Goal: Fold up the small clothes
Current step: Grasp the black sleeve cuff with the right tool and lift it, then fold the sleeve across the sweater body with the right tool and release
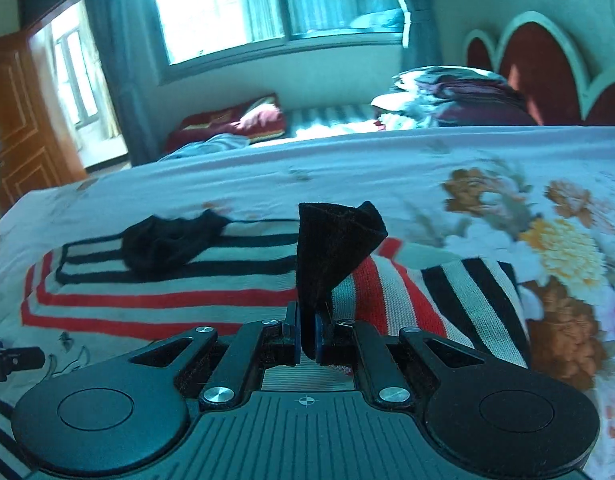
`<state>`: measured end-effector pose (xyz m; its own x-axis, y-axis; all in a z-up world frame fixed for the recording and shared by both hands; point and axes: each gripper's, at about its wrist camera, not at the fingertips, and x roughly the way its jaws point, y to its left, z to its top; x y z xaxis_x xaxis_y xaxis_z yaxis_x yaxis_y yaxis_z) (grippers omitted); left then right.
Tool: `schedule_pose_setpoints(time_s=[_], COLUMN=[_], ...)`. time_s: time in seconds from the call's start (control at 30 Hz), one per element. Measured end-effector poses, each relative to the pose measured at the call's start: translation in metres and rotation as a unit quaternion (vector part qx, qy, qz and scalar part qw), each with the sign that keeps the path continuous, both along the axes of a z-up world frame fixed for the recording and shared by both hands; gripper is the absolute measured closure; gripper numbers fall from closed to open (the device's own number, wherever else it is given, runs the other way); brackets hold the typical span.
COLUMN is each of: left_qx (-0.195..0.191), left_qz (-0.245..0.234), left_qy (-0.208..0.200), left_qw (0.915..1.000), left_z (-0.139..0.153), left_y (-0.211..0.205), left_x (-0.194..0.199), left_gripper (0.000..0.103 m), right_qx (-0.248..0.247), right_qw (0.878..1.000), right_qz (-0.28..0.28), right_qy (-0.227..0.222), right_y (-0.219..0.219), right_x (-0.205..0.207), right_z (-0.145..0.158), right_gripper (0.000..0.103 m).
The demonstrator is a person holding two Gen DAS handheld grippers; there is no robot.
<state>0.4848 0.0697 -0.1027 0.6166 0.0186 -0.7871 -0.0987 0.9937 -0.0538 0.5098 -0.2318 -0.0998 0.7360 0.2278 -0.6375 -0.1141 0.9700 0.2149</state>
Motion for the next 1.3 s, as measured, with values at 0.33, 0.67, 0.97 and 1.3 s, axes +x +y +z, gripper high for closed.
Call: schedule_pose_setpoints(time_s=[0.33, 0.67, 0.97, 1.3], left_qx=[-0.055, -0.138, -0.18, -0.195], left_qz=[0.053, 0.014, -0.058, -0.037], left_qy=[-0.001, -0.024, -0.006, 0.012], left_qw=[0.997, 0.99, 0.9819, 0.98], left_z=[-0.007, -0.005, -0.022, -0.043], left_y=[0.093, 0.086, 0.015, 0.002], left_x=[-0.024, -0.015, 0.03, 0.063], left_gripper=[0.006, 0.007, 0.009, 0.093], right_qx=[-0.028, -0.021, 0.004, 0.037], right_qw=[0.991, 0.987, 0.998, 0.987], right_qz=[0.128, 0.154, 0.009, -0.157], right_qy=[0.036, 0.033, -0.054, 0.009], right_y=[0.137, 0.173, 0.072, -0.058], right_x=[0.007, -0.007, -0.034, -0.05], right_z=[-0.041, -0.044, 0.009, 0.002], right_gripper=[0.097, 0.077, 0.077, 0.077])
